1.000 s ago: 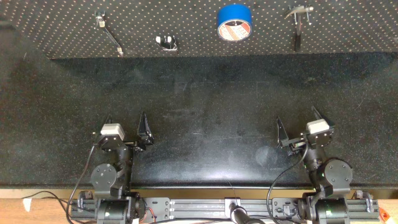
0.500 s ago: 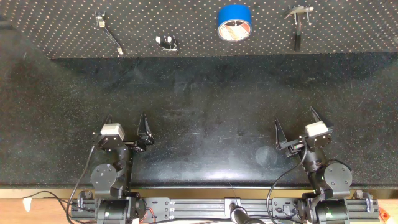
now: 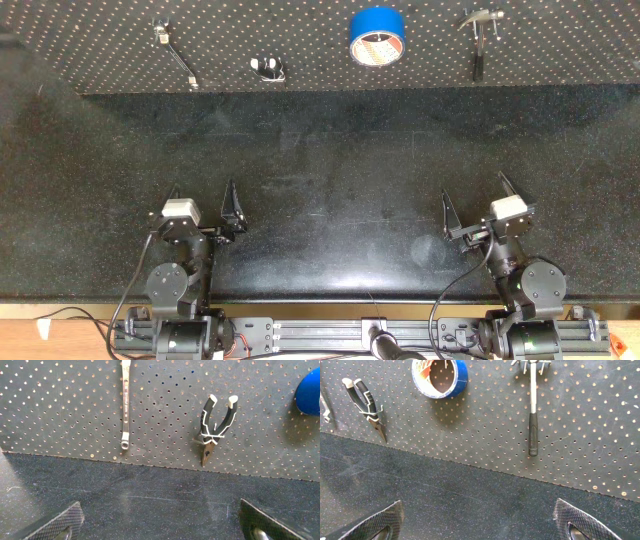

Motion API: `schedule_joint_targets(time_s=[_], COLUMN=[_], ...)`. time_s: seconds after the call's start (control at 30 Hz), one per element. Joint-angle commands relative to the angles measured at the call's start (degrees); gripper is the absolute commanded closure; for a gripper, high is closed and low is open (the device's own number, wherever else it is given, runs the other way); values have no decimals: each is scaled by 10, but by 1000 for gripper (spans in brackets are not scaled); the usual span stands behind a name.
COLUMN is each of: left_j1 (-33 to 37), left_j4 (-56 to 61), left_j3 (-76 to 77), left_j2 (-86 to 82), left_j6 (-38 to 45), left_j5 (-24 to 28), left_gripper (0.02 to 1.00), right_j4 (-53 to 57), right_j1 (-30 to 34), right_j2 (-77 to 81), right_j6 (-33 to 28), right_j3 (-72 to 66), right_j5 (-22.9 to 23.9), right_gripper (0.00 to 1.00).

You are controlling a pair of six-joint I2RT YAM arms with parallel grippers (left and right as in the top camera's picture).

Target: Place Tools Onto Pegboard

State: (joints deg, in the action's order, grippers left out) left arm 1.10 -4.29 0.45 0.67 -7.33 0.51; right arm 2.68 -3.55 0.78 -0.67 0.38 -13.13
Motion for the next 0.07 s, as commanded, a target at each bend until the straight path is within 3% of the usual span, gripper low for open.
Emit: schedule_joint_targets(time_s=[0.03,0.07], left_j1=[2,2], left_j4=[-4,-4], left_j3=[-1,-1], left_j2=[-5,-5], left_j6=[-3,-3], left_j5=[6,6], left_gripper=[23,23], right_j4=[3,3], right_j1=[-4,-4], right_j2=[-7,-7], right_j6=[7,6], right_j3=[-2,-2], right_j5=[7,7], right_gripper=[25,25])
